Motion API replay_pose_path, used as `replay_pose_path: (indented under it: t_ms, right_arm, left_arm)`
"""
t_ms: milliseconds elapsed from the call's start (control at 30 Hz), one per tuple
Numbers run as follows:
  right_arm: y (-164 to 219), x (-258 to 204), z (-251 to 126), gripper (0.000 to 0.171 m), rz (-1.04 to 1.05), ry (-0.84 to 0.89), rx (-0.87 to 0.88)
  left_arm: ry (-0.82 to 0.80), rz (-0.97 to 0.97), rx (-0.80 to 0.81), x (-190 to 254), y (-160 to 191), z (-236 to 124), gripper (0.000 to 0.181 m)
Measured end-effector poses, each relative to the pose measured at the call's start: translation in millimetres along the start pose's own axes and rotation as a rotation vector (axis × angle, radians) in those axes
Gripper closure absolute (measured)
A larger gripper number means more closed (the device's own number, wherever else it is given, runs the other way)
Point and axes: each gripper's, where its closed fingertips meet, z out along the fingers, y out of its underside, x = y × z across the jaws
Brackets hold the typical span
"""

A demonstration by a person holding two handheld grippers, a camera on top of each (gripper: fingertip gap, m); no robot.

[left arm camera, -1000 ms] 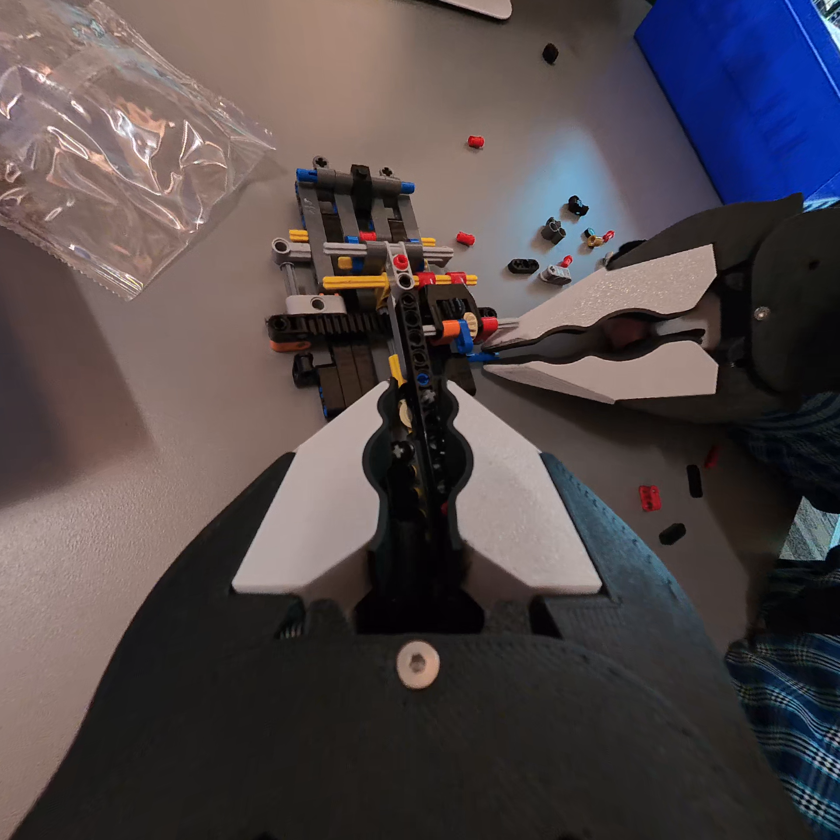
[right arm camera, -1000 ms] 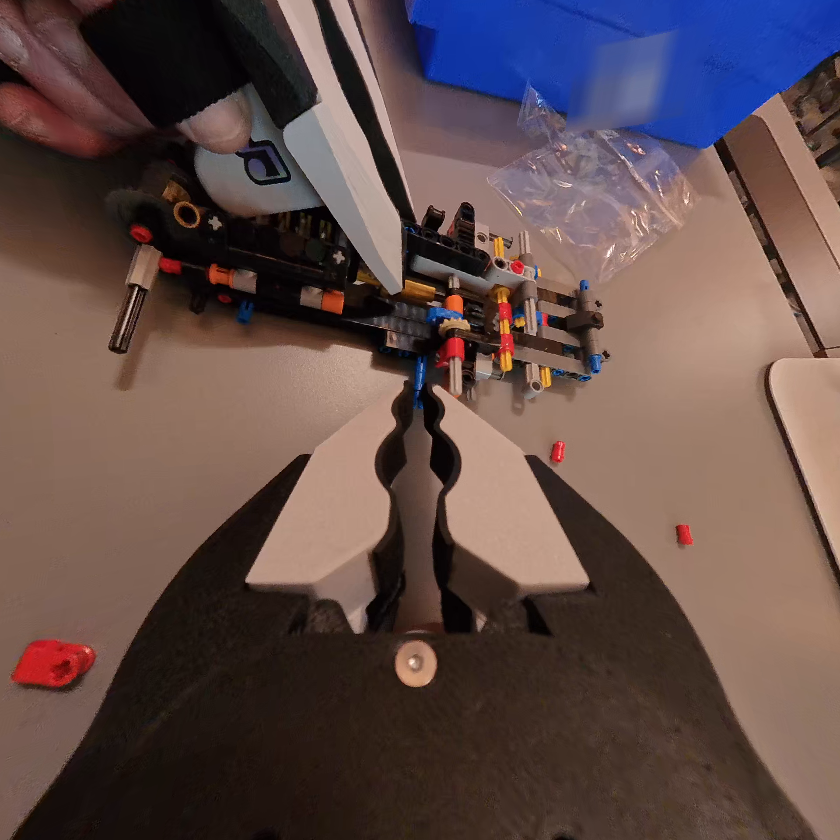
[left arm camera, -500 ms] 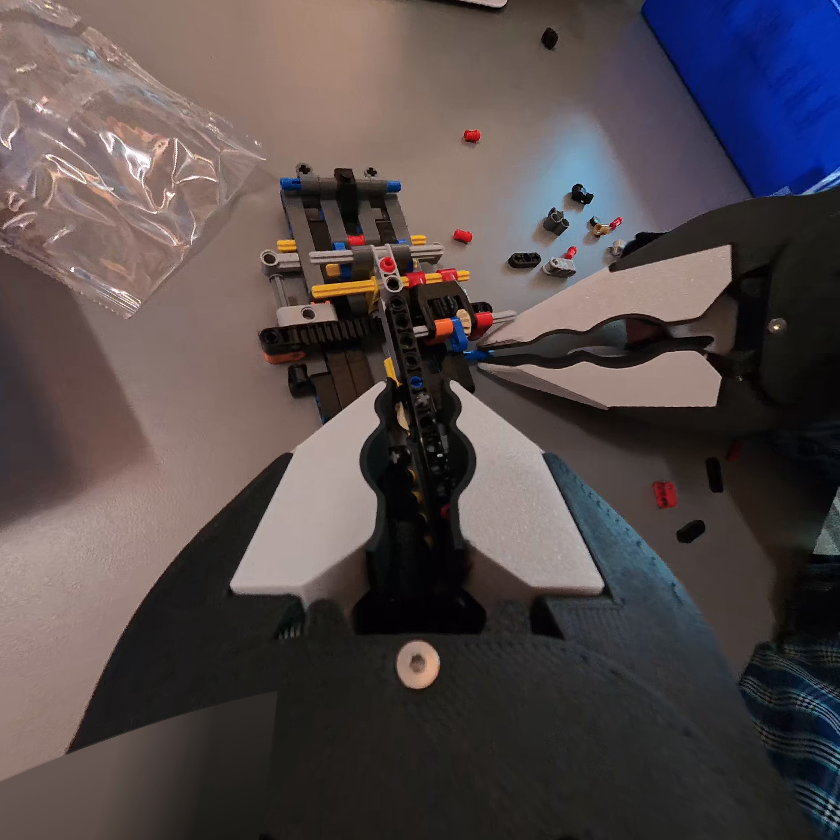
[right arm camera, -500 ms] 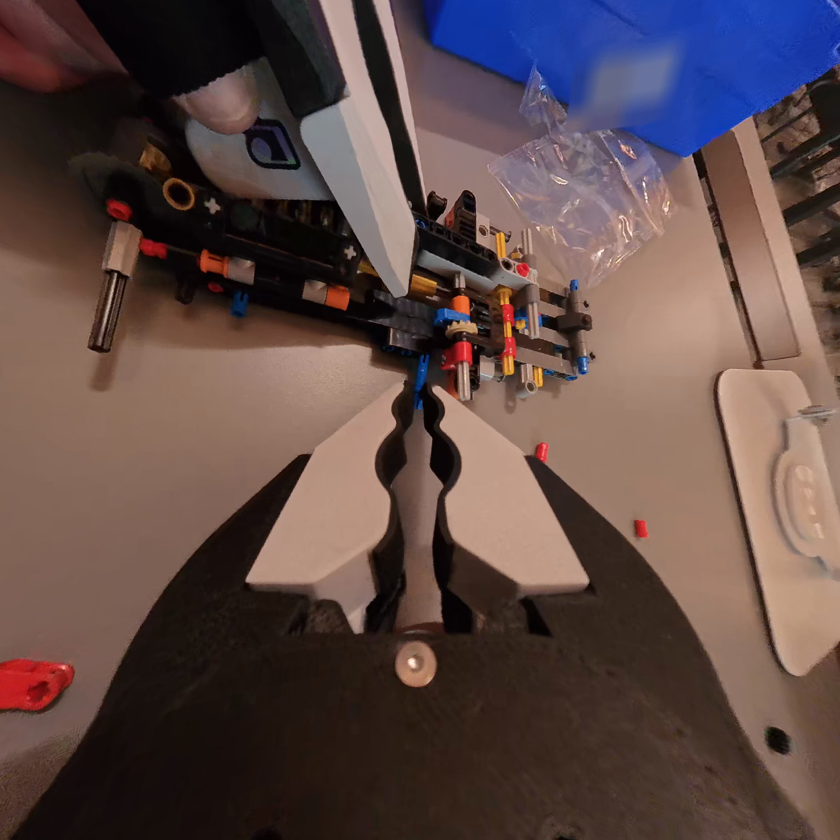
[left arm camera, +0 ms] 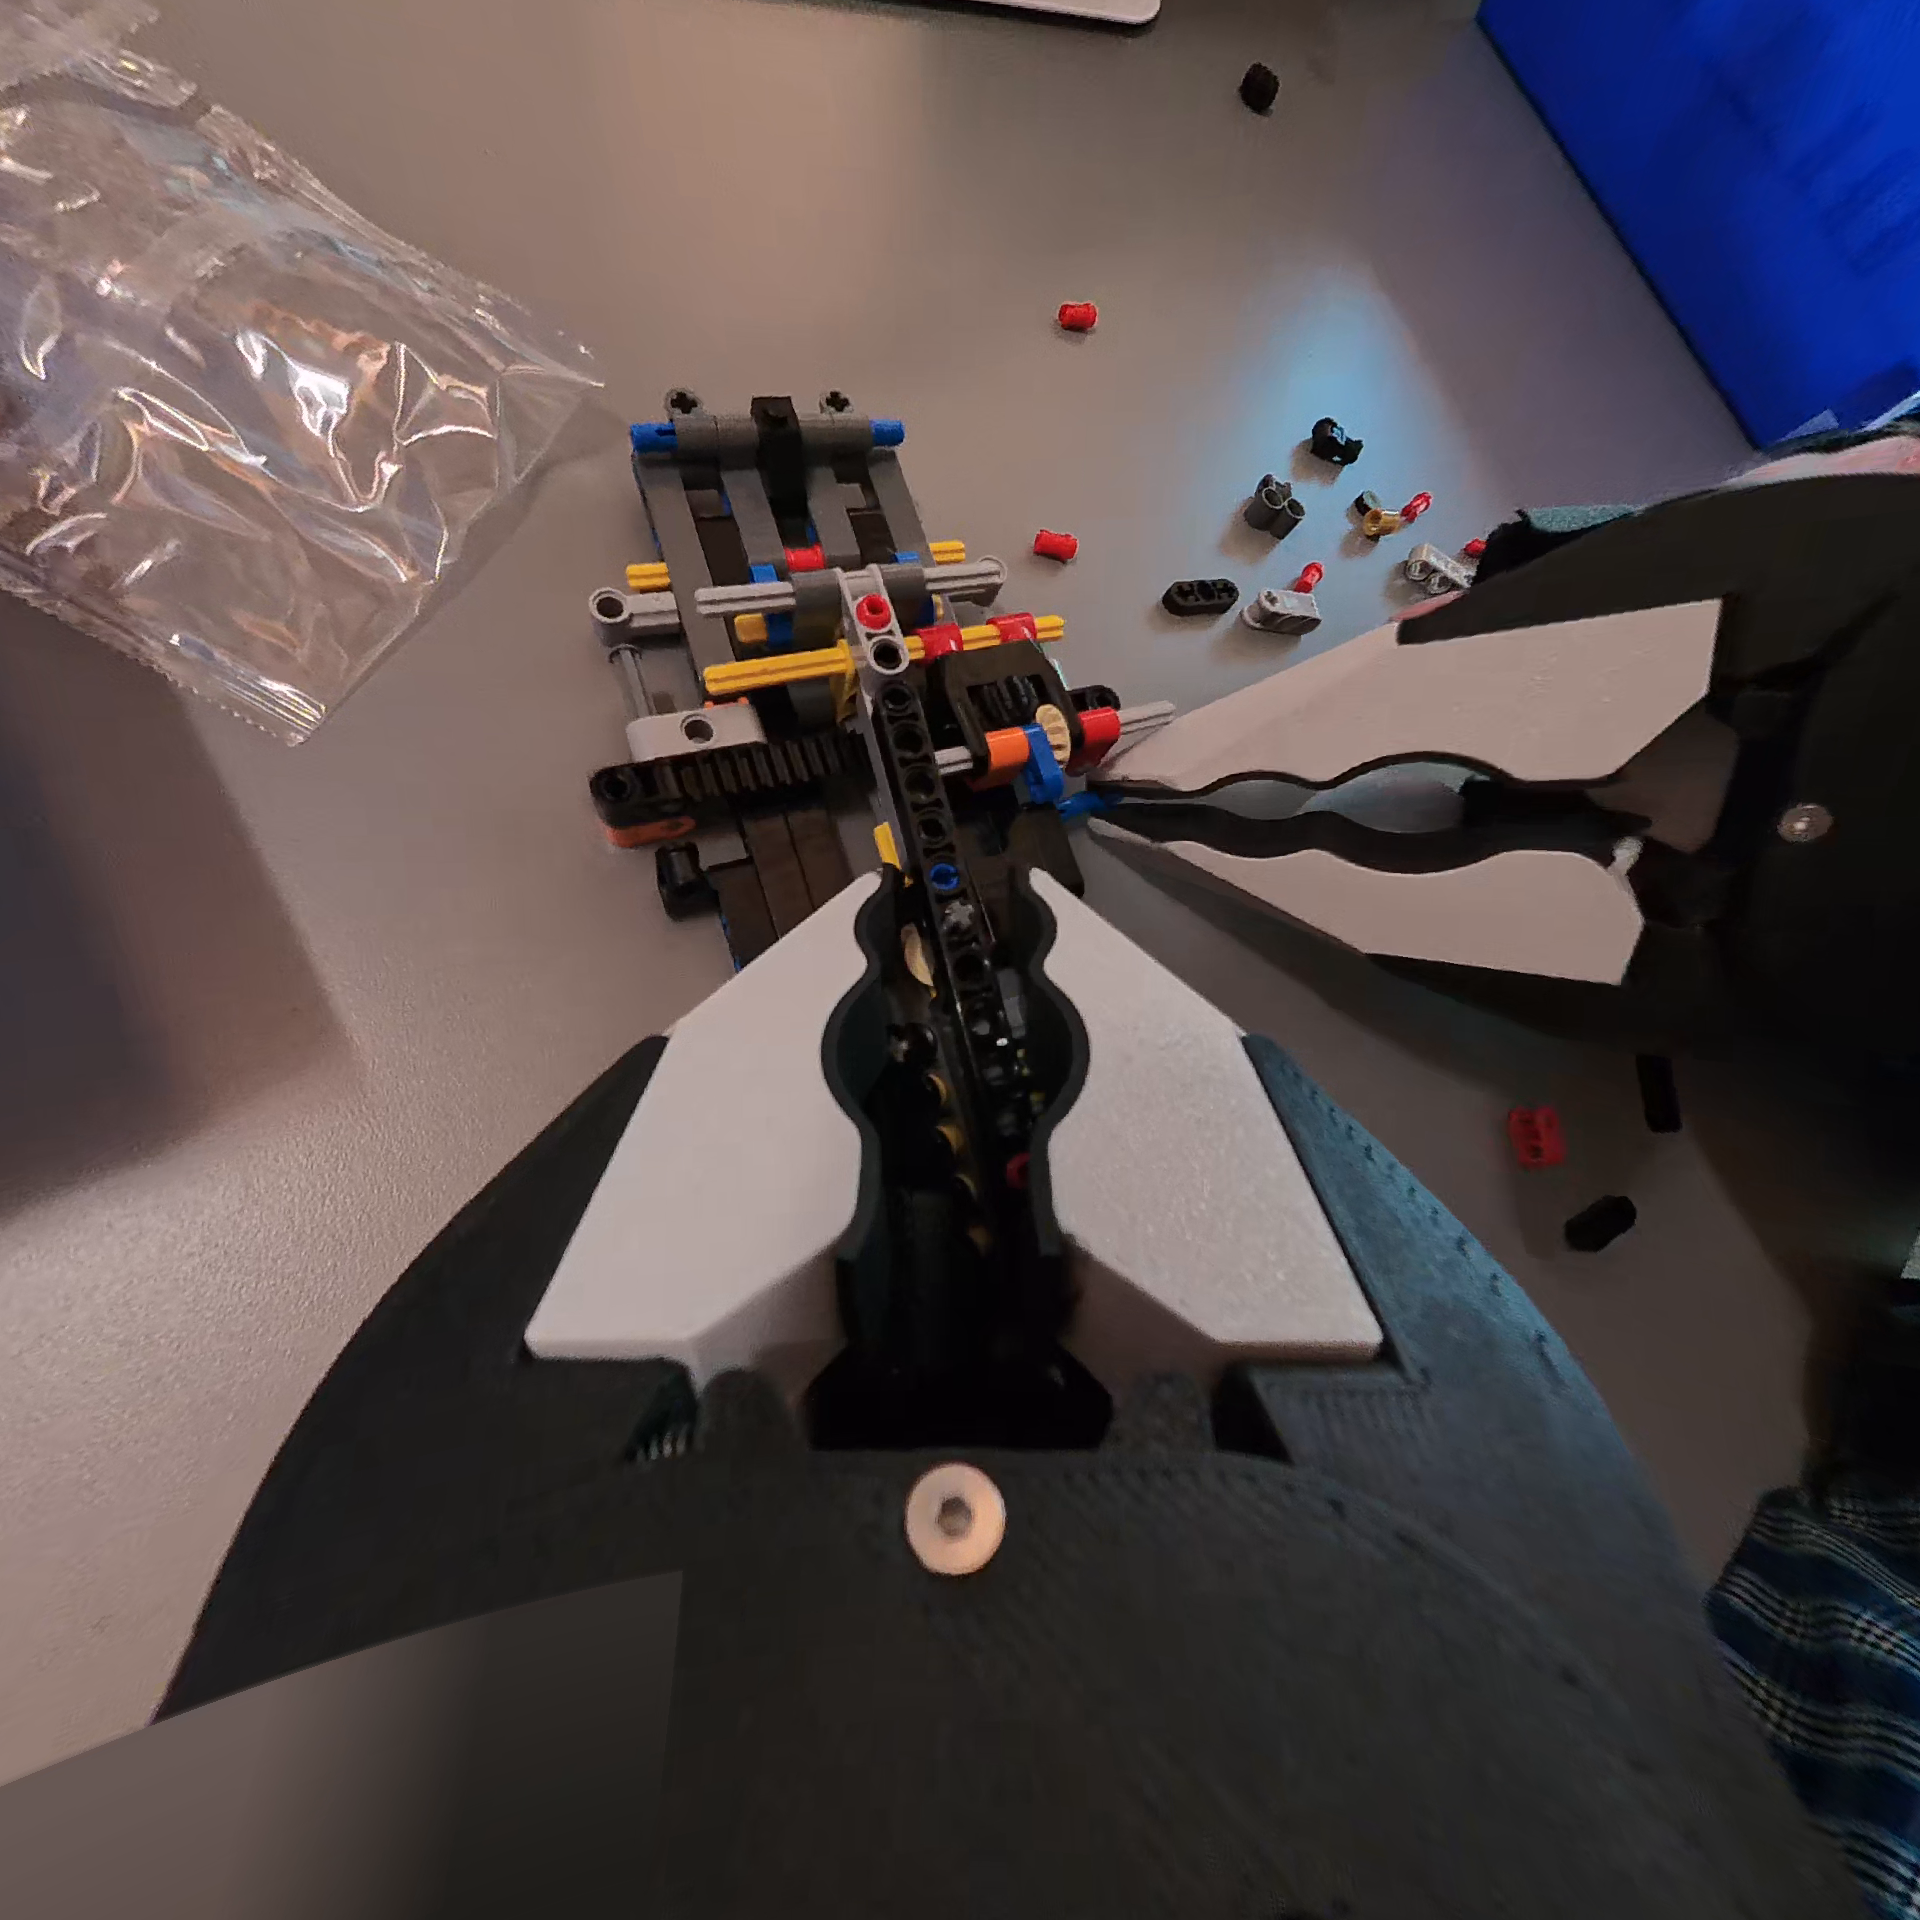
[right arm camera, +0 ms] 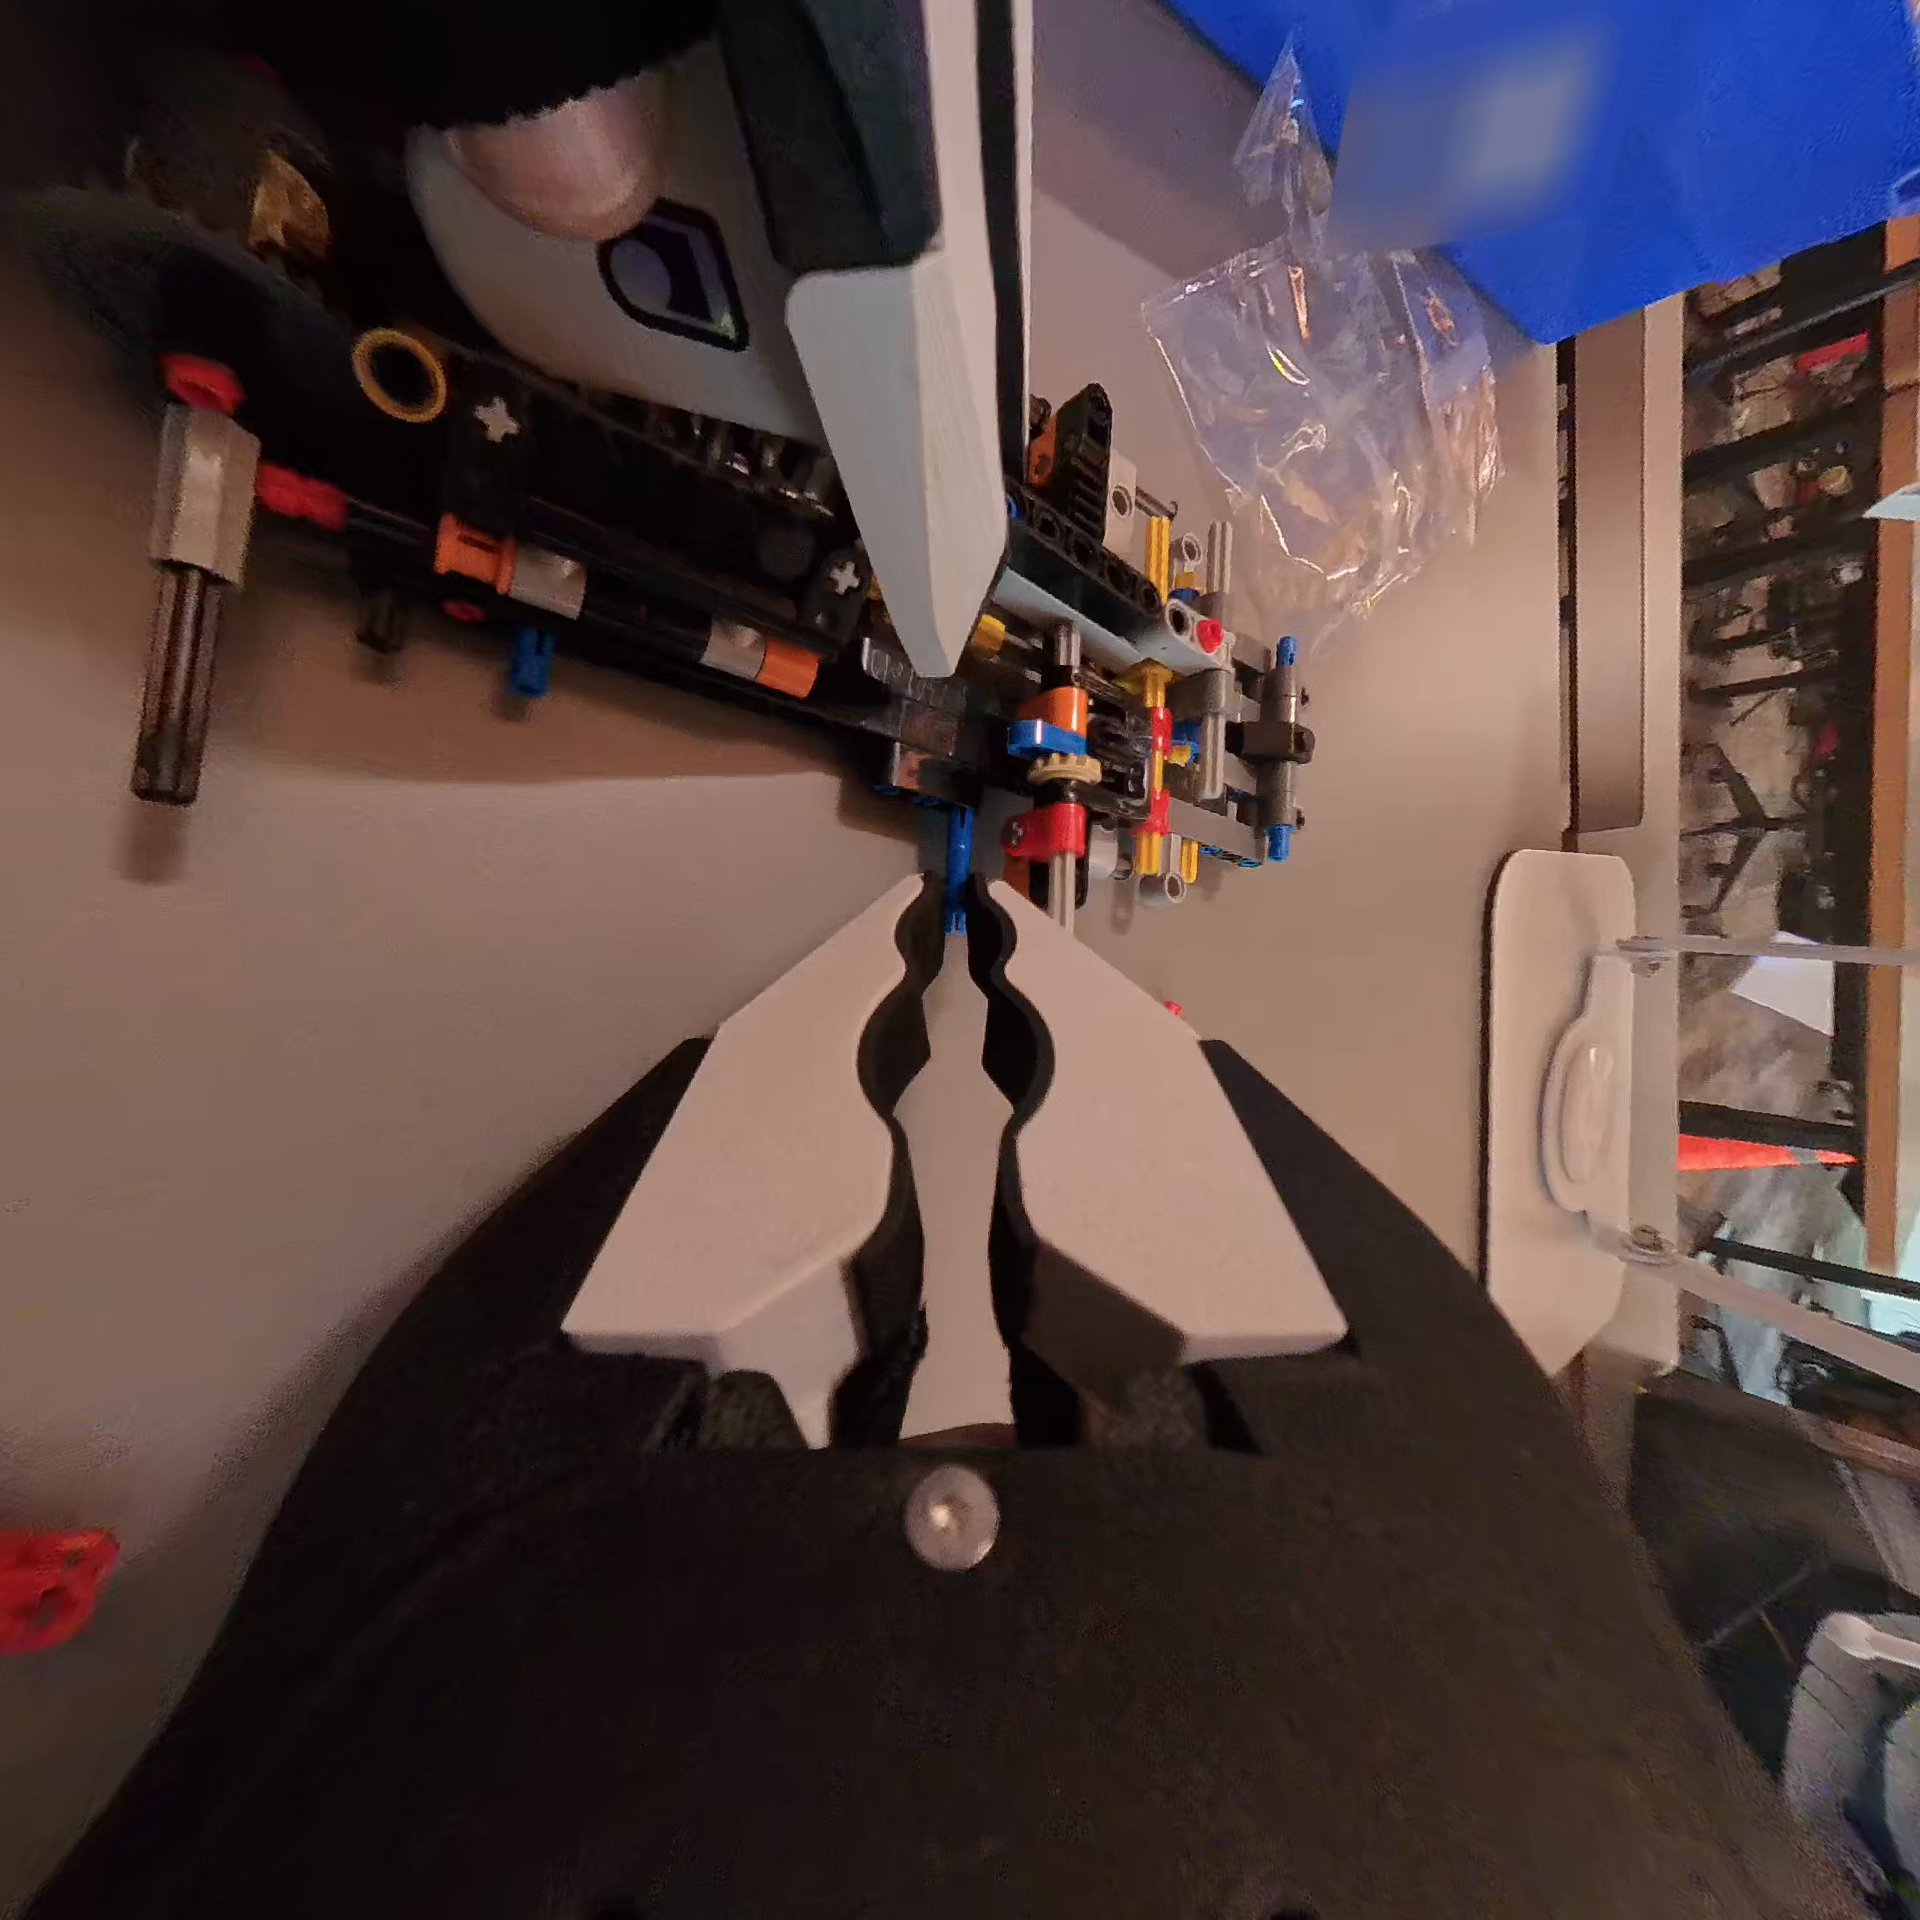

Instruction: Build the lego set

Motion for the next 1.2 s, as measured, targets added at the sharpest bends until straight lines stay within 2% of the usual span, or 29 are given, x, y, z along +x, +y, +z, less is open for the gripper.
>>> replay_pose_path:
  t_ms: [300,500,600,833,933,1033,1200]
  right_arm:
    - [-1,1,1,0.170,0.001,0.006,0.005]
    - [-1,-4,-4,0.170,0.137,-0.101,0.064]
    - [0,-8,-7,0.169,0.205,-0.167,0.093]
    - [3,-10,-12,0.166,0.289,-0.246,0.151]
    - [3,-12,-17,0.171,0.310,-0.283,0.180]
    - [10,-5,-16,0.167,0.330,-0.274,0.181]
    - [7,-10,-12,0.163,0.360,-0.339,0.198]
  left_arm:
    - [-0.018,0.014,0.004,0,0,0,0.161]
    - [-0.014,0.029,0.002,1,0,0,0.161]
    - [-0.005,0.043,0.009,6,-2,-1,0.153]
    - [-0.078,0.115,0.004,6,-5,-6,0.146]
    - [-0.121,0.167,0.021,7,-11,-12,0.142]
    - [-0.164,0.256,0.056,15,-17,-21,0.143]
    - [-0.184,0.289,0.088,21,-19,-27,0.148]
